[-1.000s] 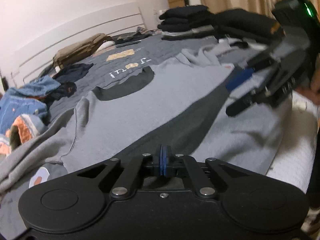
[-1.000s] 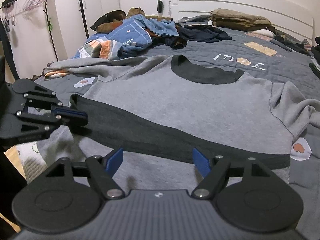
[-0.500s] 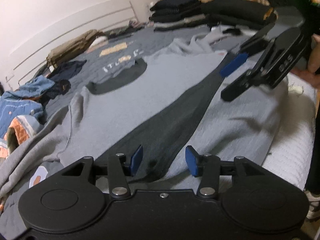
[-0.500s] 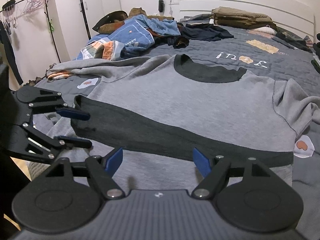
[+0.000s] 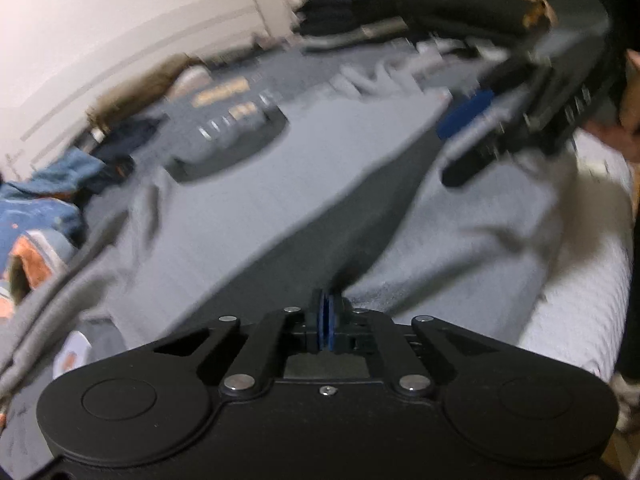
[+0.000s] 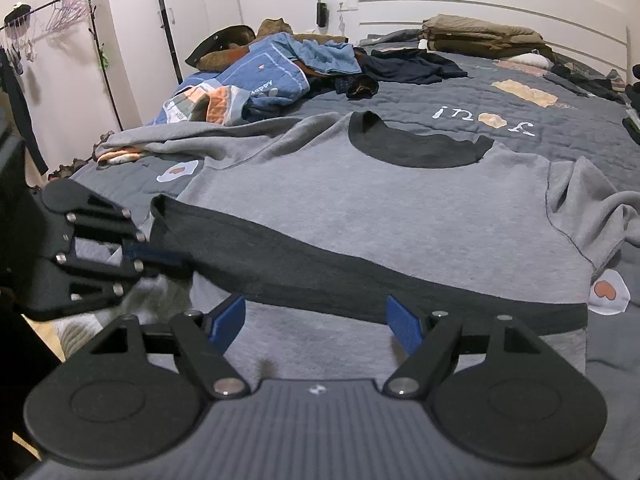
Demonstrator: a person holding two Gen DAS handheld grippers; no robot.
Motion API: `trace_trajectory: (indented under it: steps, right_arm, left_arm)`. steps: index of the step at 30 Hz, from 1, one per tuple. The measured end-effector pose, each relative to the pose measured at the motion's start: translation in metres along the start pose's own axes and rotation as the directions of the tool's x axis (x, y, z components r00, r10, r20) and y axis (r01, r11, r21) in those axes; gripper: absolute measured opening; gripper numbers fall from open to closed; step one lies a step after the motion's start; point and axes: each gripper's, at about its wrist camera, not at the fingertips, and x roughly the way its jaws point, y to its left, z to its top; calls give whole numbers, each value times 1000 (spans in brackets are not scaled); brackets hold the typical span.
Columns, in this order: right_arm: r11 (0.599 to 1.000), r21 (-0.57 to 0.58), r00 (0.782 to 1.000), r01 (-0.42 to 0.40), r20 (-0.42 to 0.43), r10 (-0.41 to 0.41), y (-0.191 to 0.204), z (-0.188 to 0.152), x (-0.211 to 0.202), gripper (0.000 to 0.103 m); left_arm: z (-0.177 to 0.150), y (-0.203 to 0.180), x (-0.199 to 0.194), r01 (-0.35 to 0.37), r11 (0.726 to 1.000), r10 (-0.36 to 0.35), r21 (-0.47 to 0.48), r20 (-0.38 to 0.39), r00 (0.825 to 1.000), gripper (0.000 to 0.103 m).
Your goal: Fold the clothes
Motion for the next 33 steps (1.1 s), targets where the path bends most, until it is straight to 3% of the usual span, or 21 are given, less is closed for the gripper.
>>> trace_trajectory:
  steps: [8,13,19,23,27,28,31,33]
  right_arm:
    - [997,31,997,68,28,-69,-10,3,-2,77]
    - [981,102,985,164,36,-168,-33,5,-5,77]
    - [940,184,957,288,-16,-290,-82,1,-13,77]
    - [930,249,962,270,-27,-272,-102,-6,-24,77]
    - [944,201,965,263,-45,-260,-99,-10,-21,77]
    - [945,180,962,272,-53,-267,-97,-11,-18,77]
    - [935,135,944,328,-75,-320,-96,-13,-11,77]
    - [930,120,937,349,-72,-342,-95,-15,-9,77]
  left_arm:
    - [22,6,-2,-126,991,130,-39,117,985,2]
    - [25,0,23,-145,989,145,4,43,989,2]
    - [20,5,33,-133,991,133,-14,-8,991,2]
    - [22,7,31,-129,991,128,-40,-21,991,4]
    - [27,13,23,-121,988,121,-97,-8,993,7]
    - [27,15,21,-126,987,126,-105,-7,992,12]
    - [29,18,15,-138,982,139,-130,1,990,47]
    - [30,18,11,-137,981,140,-136,16,990,50]
